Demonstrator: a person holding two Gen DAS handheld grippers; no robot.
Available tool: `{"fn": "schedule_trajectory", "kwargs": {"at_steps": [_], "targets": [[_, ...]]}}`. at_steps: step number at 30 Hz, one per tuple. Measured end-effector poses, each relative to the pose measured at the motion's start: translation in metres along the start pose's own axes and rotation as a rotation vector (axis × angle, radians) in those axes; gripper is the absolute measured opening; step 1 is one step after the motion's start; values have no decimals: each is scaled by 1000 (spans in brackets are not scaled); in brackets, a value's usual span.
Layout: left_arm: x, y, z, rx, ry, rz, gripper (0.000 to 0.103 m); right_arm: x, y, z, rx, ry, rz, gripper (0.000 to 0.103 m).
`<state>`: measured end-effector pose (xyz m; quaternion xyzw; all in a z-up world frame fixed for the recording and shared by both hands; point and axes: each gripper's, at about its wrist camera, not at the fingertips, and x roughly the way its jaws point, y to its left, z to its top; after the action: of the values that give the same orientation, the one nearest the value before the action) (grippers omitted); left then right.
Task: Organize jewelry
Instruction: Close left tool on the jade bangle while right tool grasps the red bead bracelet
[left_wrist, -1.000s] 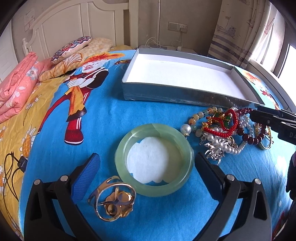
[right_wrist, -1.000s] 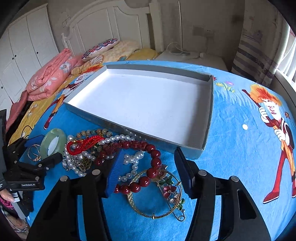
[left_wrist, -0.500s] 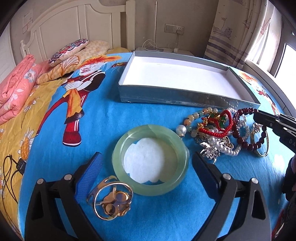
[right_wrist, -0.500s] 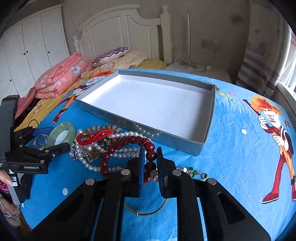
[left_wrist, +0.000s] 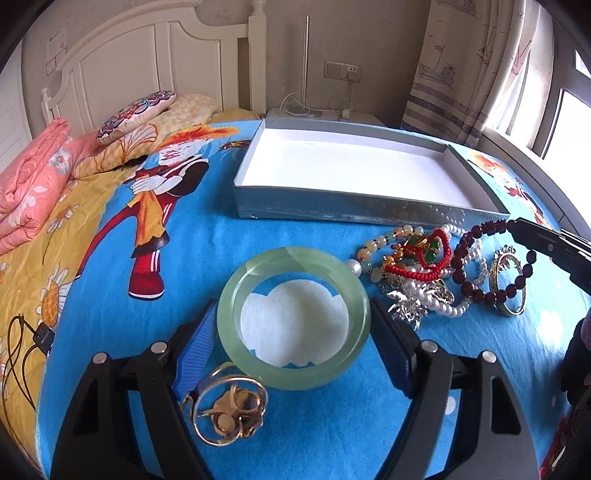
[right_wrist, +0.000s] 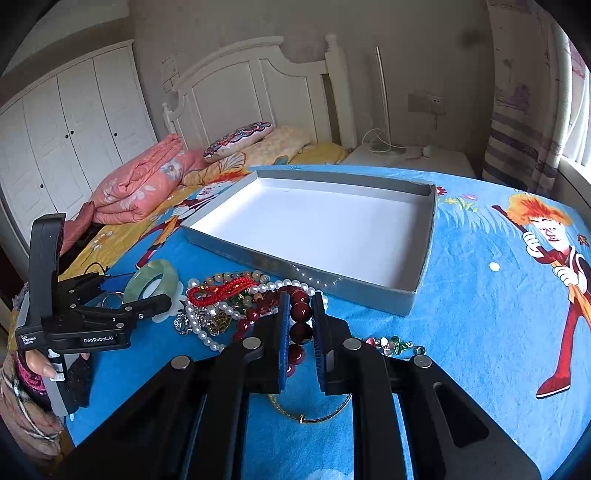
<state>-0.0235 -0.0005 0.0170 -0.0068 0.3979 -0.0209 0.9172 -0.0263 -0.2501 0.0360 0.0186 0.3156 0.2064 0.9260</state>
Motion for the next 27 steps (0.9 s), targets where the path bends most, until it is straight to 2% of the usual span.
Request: {"fn": "schedule_trajectory", "kwargs": {"at_steps": [7,8,12,18,19,20,21,22,24,26,27], "targets": [[-13,-6,2,27,-54,20,78,-13,2,7,5,-37,-2,15],[-15,-6,4,29,-59,18,78,-14,2,9,6,-40,-6,11],[-23,-8,12,40,-79,15,78,-20,4,16,4,-47,-12,11],[-24,-6,20,46,-81,10,78,6,-2,16,-16,96,-36,15],[-24,-6,19,45,-79,7,78,11,-4,13,-24,125,-43,33],[-24,-7,19,45,-78,4,78,15,-5,11,-32,142,-48,62],[-24,-6,19,48,-78,2,78,17,-6,8,-44,148,-44,71],[-25,-7,18,52,-81,3,78,18,-6,7,-56,153,-39,76],[-28,-7,19,61,-90,5,78,23,-5,6,-90,178,-39,74],[-30,-7,21,64,-97,5,78,29,-5,8,-108,203,-28,64],[-31,-6,23,65,-100,3,78,34,-7,9,-108,224,-10,63]]}}
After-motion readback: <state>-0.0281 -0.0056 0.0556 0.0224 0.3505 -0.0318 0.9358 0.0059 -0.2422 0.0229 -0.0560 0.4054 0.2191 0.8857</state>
